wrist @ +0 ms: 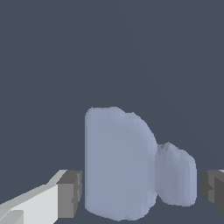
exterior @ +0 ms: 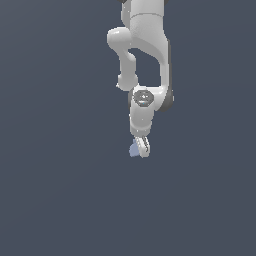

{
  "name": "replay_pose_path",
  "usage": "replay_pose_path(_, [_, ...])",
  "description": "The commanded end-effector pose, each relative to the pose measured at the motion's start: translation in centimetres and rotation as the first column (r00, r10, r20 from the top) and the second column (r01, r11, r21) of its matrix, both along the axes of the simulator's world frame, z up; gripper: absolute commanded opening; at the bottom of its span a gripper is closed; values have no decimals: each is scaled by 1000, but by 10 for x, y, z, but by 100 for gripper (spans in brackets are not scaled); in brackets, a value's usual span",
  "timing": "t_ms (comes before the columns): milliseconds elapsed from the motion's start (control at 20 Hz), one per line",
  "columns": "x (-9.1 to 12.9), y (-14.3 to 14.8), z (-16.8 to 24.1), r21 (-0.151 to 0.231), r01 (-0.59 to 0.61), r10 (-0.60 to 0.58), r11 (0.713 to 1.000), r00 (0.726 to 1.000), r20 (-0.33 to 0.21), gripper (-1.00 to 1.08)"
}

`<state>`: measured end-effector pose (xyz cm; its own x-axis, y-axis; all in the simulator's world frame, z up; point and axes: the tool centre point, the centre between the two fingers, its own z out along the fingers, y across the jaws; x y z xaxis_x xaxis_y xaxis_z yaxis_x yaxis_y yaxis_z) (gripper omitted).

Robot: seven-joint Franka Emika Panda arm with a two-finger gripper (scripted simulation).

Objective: Pick up the object and move it to a goal position.

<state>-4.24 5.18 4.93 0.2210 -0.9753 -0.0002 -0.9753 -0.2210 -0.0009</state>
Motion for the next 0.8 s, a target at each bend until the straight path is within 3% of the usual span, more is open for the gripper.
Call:
replay_pose_path(0, [-1, 0, -12, 0, 1, -1, 1000, 1000, -1, 100])
replay_pose_path(450, [0, 0, -36, 0, 3, -3, 1000, 1000, -1, 100])
replay_pose_path(500, [0, 0, -36, 0, 3, -3, 1000, 1000, -1, -100])
replay_pose_path(750, [0, 0, -36, 0, 3, -3, 1000, 1000, -1, -100])
